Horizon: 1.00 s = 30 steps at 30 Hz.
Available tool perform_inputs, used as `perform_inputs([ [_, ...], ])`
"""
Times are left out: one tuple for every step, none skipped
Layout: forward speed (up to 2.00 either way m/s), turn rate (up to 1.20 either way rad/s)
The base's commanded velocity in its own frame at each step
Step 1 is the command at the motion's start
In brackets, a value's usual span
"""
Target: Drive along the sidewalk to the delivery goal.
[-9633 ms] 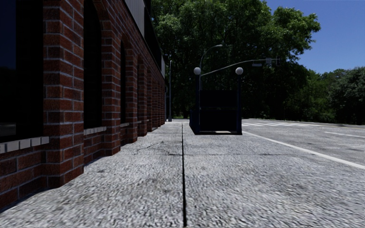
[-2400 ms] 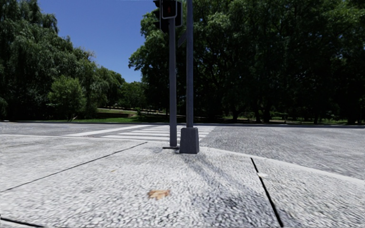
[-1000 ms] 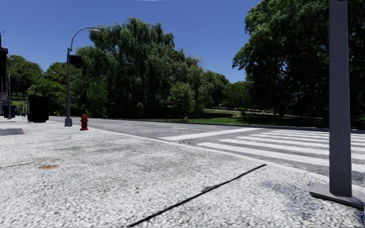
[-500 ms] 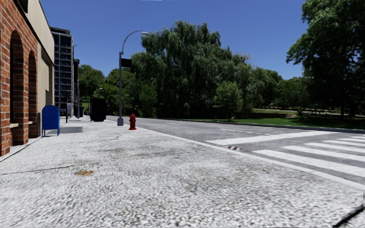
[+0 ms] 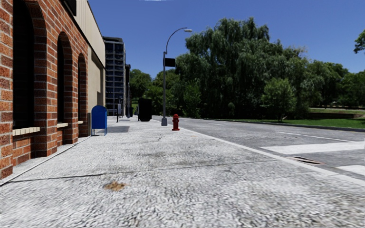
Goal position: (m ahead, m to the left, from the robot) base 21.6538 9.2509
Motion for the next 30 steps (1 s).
perform_inputs([
  [1.36, 0.59],
  [1.35, 0.58],
  [1.35, 0.56],
  [1.35, 0.55],
  [1.35, 0.55],
  [1.35, 0.54],
  [1.35, 0.54],
  [1.35, 0.53],
  [1.35, 0.53],
  [1.35, 0.50],
  [1.35, 0.48],
  [1.34, 0.48],
  [1.34, 0.41],
  [1.34, 0.41],
  [1.34, 0.00],
  [1.34, 0.00],
  [1.34, 0.00],
  [1.34, 0.00],
  [1.34, 0.00],
  [1.34, 0.00],
  [1.34, 0.00],
  [1.34, 0.00],
  [1.33, 0.00],
  [1.33, 0.00],
  [1.33, 0.00],
  [1.33, 0.00],
  [1.33, 0.00],
  [2.00, 0.00],
  [2.00, 0.00],
  [2.00, 0.00],
])
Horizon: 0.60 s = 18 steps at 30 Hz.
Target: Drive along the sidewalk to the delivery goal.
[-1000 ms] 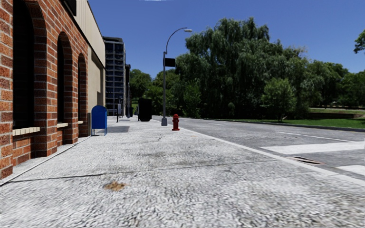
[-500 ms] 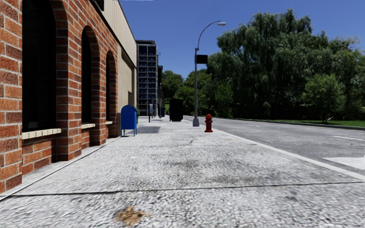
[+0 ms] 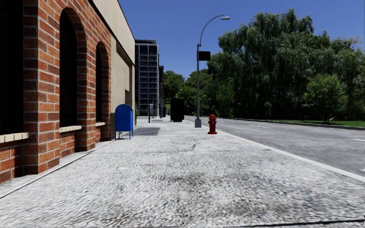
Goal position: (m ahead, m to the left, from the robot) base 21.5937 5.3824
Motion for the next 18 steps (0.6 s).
perform_inputs([
  [2.00, 0.00],
  [2.00, 0.00],
  [2.00, 0.00],
  [2.00, 0.00],
  [2.00, 0.00],
  [2.00, 0.00],
  [2.00, 0.00],
  [2.00, 0.00],
  [2.00, 0.00],
  [2.00, 0.04],
  [2.00, 0.09],
  [2.00, 0.09],
  [2.00, 0.11],
  [2.00, 0.15],
  [2.00, 0.17],
  [2.00, 0.17],
  [2.00, 0.20],
  [2.00, 0.21],
])
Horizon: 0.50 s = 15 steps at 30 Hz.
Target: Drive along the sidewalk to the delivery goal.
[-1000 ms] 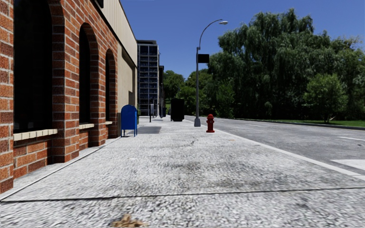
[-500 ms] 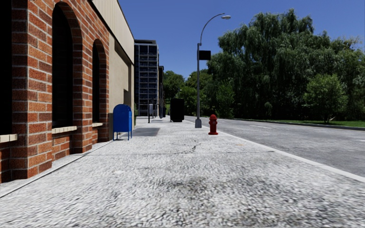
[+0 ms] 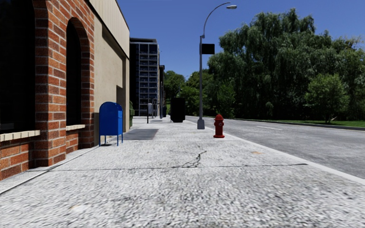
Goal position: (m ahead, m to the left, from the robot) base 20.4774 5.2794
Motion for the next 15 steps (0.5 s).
perform_inputs([
  [2.00, 0.21],
  [2.00, 0.22],
  [2.00, 0.22],
  [2.00, 0.22],
  [2.00, 0.22],
  [2.00, 0.23],
  [2.00, 0.23],
  [2.00, 0.23],
  [2.00, 0.23],
  [2.00, 0.24],
  [2.00, 0.24],
  [2.00, 0.24],
  [2.00, 0.24],
  [2.00, 0.24],
  [2.00, 0.22],
])
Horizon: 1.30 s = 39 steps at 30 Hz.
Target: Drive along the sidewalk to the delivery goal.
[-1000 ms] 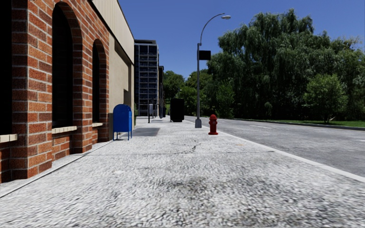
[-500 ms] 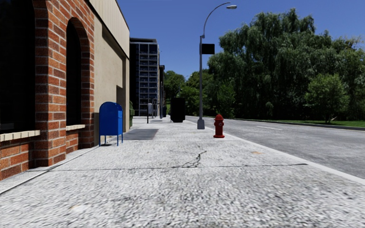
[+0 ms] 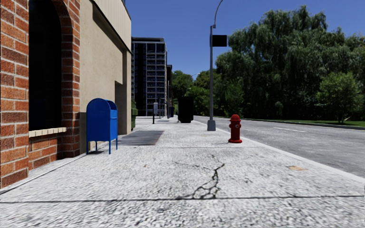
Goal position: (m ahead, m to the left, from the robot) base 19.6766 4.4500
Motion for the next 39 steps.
perform_inputs([
  [2.00, 0.22],
  [2.00, 0.19],
  [2.00, 0.18],
  [2.00, 0.05],
  [2.00, 0.05],
  [2.00, 0.00],
  [2.00, 0.00],
  [2.00, 0.00],
  [2.00, 0.00],
  [2.00, 0.00],
  [2.00, 0.00],
  [2.00, 0.00],
  [2.00, 0.00],
  [2.00, 0.00],
  [2.00, 0.00],
  [2.00, 0.00],
  [2.00, 0.00],
  [2.00, 0.00],
  [2.00, 0.00],
  [2.00, 0.00],
  [2.00, 0.00],
  [2.00, 0.02],
  [2.00, 0.04],
  [2.00, 0.06],
  [2.00, 0.06],
  [2.00, 0.08],
  [2.00, 0.08],
  [2.00, 0.08],
  [2.00, 0.08],
  [2.00, 0.08],
  [2.00, 0.03],
  [2.00, 0.00],
  [2.00, 0.00],
  [2.00, 0.00],
  [2.00, 0.00],
  [2.00, 0.00],
  [2.00, 0.00],
  [2.00, 0.00],
  [2.00, 0.00],
])
